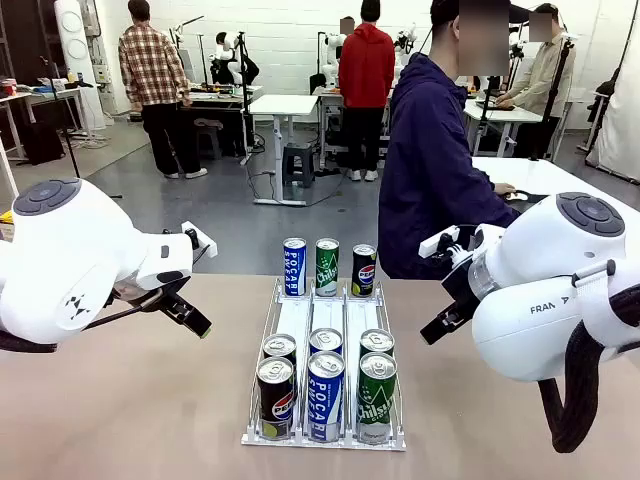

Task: Retrieve and hand over the desired beverage to the person.
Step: Pick up a can of the same type that the person held from the Automatic Can Dispenser.

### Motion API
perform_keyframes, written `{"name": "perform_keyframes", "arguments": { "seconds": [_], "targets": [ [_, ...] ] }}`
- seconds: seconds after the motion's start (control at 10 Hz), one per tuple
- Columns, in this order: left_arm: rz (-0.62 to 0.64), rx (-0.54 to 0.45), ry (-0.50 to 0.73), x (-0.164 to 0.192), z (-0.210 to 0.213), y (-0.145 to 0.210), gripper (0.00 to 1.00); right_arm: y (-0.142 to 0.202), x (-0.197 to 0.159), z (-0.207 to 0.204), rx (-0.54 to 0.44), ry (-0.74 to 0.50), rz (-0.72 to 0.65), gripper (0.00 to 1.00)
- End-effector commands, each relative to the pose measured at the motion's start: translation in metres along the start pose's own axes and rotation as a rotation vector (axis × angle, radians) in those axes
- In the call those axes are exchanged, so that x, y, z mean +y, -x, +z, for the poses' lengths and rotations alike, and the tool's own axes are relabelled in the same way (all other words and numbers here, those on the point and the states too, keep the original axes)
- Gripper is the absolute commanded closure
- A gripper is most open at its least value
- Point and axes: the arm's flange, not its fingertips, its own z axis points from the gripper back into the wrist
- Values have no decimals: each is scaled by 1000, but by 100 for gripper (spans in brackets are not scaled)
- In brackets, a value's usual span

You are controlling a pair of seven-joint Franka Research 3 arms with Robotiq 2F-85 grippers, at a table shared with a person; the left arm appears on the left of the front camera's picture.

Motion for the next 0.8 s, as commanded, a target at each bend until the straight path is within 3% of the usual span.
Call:
{"name": "perform_keyframes", "arguments": {
  "seconds": [0.0, 0.7],
  "targets": [
    [0, 0, 0, 0, 0, 0, 0, 0, 0, 0, 0, 0, 0, 0],
    [0, 0, 0, 0, 0, 0, 0, 0, 0, 0, 0, 0, 0, 0]
  ]
}}
